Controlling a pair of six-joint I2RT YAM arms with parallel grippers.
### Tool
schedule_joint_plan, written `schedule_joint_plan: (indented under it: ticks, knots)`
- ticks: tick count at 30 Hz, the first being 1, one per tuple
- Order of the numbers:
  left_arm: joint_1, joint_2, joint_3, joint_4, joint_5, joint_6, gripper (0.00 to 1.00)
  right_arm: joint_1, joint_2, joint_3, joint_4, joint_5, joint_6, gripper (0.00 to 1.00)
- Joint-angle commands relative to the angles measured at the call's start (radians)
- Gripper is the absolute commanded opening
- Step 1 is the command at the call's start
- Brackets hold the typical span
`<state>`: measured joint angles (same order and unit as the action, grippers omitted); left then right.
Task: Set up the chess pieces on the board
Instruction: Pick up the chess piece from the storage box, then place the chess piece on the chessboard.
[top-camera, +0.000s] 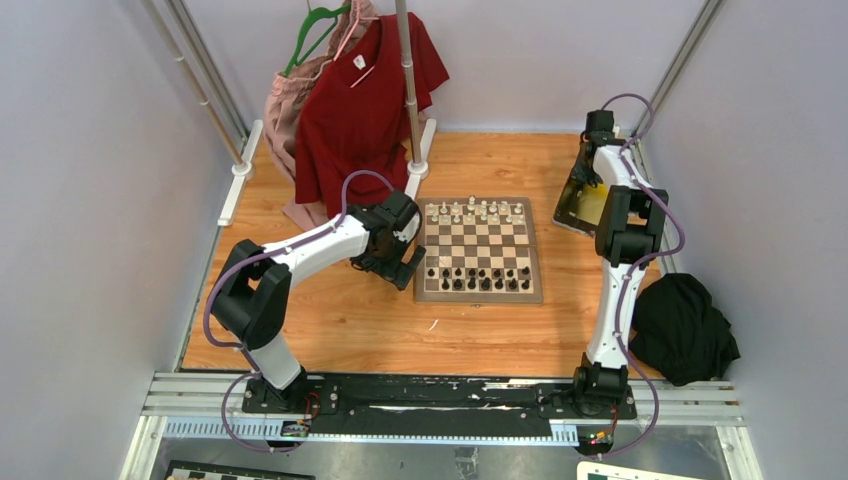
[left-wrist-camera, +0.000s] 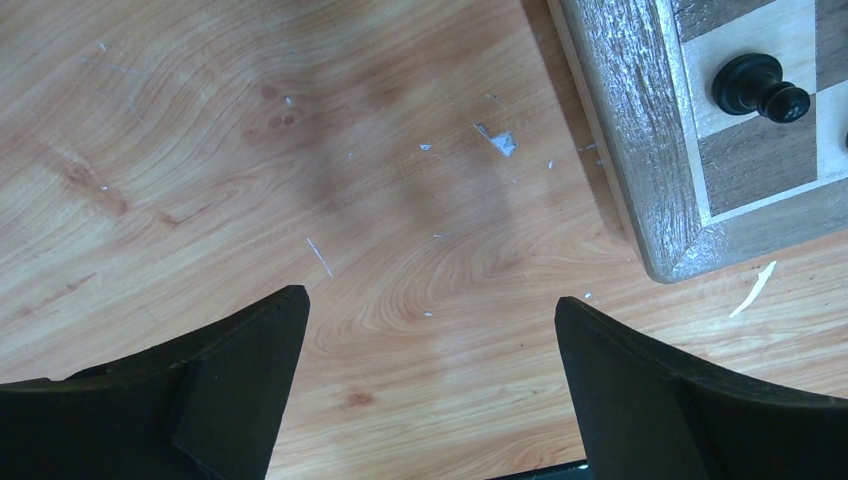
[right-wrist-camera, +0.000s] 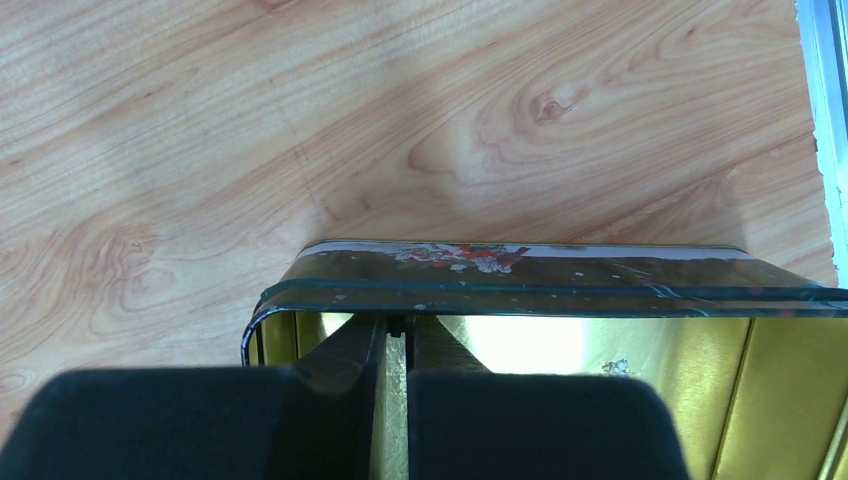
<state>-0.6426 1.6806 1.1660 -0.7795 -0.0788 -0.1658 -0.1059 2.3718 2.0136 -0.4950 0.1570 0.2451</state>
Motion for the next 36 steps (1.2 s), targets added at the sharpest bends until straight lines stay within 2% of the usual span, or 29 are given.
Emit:
schedule_joint_plan:
  ticks: [1, 20, 26, 36]
  knots:
    - [0.003, -0.001, 0.022, -0.012, -0.002, -0.006, 1.00, -0.003, -0.028, -0.034, 0.007, -0.003, -0.011, 0.00]
    - [0.004, -0.098, 0.065, -0.001, -0.036, 0.016, 1.00, -0.006, -0.272, -0.157, -0.043, -0.141, -0.079, 0.00]
    - [0.003, -0.113, 0.089, 0.012, -0.032, 0.020, 1.00, -0.005, -0.397, -0.204, -0.082, -0.274, -0.052, 0.00]
    - [0.003, -0.145, 0.075, 0.046, -0.009, 0.007, 1.00, 0.040, -0.608, -0.384, -0.135, -0.563, 0.134, 0.00]
